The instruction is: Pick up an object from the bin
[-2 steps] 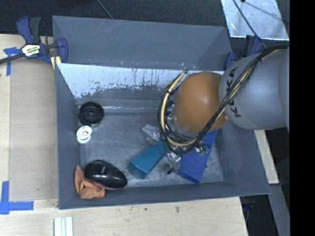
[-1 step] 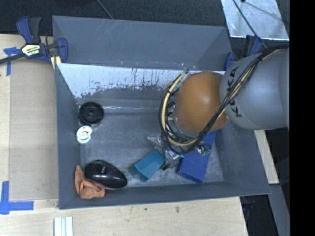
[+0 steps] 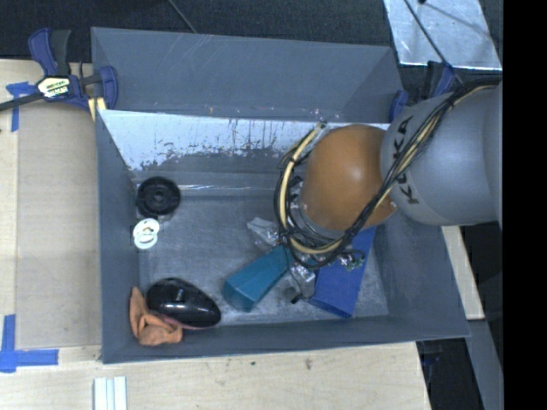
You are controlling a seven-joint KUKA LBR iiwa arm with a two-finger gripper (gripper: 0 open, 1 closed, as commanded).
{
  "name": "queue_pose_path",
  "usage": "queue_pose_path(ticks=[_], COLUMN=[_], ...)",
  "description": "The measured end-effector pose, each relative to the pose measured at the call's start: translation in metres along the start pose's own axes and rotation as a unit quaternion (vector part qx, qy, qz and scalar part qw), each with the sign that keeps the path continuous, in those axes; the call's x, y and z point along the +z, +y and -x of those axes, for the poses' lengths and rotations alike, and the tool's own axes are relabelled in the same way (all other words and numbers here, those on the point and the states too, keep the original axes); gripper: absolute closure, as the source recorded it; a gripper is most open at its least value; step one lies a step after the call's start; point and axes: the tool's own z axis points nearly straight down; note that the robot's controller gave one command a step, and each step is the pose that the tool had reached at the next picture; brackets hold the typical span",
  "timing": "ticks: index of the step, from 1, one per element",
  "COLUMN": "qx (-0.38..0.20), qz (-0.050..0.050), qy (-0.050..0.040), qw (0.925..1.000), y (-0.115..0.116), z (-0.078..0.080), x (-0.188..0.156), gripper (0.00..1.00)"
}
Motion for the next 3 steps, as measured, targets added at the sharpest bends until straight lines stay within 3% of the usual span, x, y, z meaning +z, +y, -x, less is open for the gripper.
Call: queue_pose_path(ticks=[1, 2, 3], qx=[0.000, 0.000, 0.000], qz=[0.000, 0.001, 0.001], qy=[0.0053, 0.0012, 0.0026], qw=[1.0000, 1.0000, 1.0000], y=[-0.0008, 0.0003, 0.0006], z=[-0.0022, -0.0008, -0.0018], x=[-0.0009, 0.0010, 0.0015], gripper=[1.00, 0.00, 1.00])
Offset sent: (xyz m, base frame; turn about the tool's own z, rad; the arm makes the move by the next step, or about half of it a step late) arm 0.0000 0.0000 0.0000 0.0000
